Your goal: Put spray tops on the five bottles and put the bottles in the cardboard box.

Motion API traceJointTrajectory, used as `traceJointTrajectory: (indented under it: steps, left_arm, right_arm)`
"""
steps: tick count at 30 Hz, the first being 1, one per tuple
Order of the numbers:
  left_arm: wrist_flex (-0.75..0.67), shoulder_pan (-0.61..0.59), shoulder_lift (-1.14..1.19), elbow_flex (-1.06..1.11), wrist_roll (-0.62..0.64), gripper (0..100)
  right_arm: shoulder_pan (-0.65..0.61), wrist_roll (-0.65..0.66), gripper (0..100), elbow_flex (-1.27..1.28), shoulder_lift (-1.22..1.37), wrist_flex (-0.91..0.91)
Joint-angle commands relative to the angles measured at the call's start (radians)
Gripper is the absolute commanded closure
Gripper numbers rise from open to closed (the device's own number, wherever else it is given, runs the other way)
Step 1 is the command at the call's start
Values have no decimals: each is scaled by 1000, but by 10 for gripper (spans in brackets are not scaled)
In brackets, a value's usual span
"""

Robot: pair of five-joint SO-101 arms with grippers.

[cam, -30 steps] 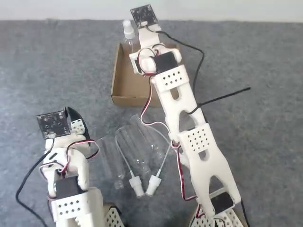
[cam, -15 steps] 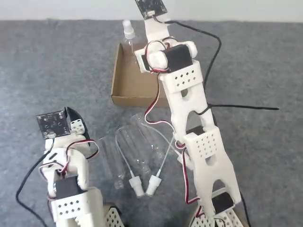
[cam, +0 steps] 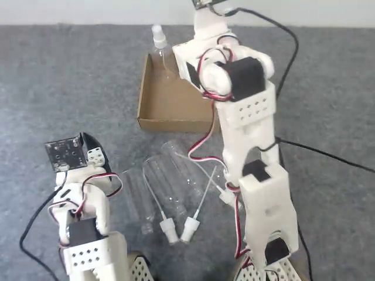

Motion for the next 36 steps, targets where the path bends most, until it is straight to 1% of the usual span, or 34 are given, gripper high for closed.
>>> traceJointTrajectory:
  steps: [1,7,14,17,23,26,33,36]
  left_arm:
    - [-38,-5,-15,-15,0,988]
    - [-38,-5,-15,-15,-2,988]
    - [-40,-3,-15,-7,-3,988]
    - [-40,-3,-15,-5,-5,988]
    - [-40,-3,-15,-5,-5,988]
    - [-40,-3,-15,-5,-6,988]
    - [-40,-3,-15,-4,-6,988]
    - [-40,-3,-15,-4,-6,988]
  right_arm:
    - [-8,49,853,192,-205,47]
    - [-39,60,850,614,-512,41]
    - [-38,61,850,927,-743,41]
    - [-25,61,850,1045,-785,41]
    - [50,60,850,1197,-794,36]
    - [85,57,850,1275,-794,1]
    - [148,49,850,1499,-794,-150]
    - [165,-6,849,1599,-794,-242]
